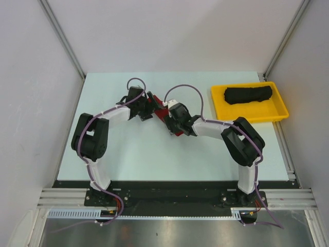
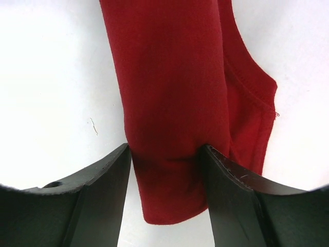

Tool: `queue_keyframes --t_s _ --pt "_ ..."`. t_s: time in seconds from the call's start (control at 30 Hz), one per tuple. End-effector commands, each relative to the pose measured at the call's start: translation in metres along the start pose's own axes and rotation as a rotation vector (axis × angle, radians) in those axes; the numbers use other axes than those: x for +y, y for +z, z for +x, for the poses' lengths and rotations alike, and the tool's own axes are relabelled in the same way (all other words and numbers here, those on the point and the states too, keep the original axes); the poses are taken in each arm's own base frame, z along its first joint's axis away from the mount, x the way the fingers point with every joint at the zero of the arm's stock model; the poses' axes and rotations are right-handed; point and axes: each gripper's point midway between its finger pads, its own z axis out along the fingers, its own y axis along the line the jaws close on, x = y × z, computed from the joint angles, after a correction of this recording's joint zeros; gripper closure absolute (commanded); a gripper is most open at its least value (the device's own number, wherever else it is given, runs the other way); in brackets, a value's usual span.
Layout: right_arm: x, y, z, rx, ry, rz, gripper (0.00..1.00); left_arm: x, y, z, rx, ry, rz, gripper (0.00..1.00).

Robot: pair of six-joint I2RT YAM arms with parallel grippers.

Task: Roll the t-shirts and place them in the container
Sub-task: Roll the T-shirt to the center of the board.

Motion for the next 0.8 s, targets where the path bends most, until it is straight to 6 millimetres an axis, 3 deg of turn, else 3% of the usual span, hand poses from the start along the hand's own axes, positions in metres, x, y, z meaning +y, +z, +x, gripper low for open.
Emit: queue_keyframes --t_s 0.0,0.2,0.37,0.63,0.77 --pt "0.01 -0.002 0.002 0.032 0.071 -0.107 0.39 -0.004 0.021 -0.015 -0.056 -0.013 0.031 0.18" --pt "0.011 -0.004 -0.001 0.034 0.107 -0.157 0.39 0.01 0.043 -0.017 -0.062 -0.038 -0.026 0.26" --pt "0.016 -0.008 0.001 0.051 0.128 -0.182 0.4 0.017 0.052 -0.013 -0.037 -0.009 -0.087 0.4" --pt "0.025 -0.019 0.0 0.063 0.169 -0.187 0.39 0.037 0.037 0.018 0.033 0.051 -0.142 0.66" --pt "0.038 -0.027 0.002 0.072 0.151 -0.185 0.38 0.046 0.022 0.039 0.061 0.065 -0.109 0.69"
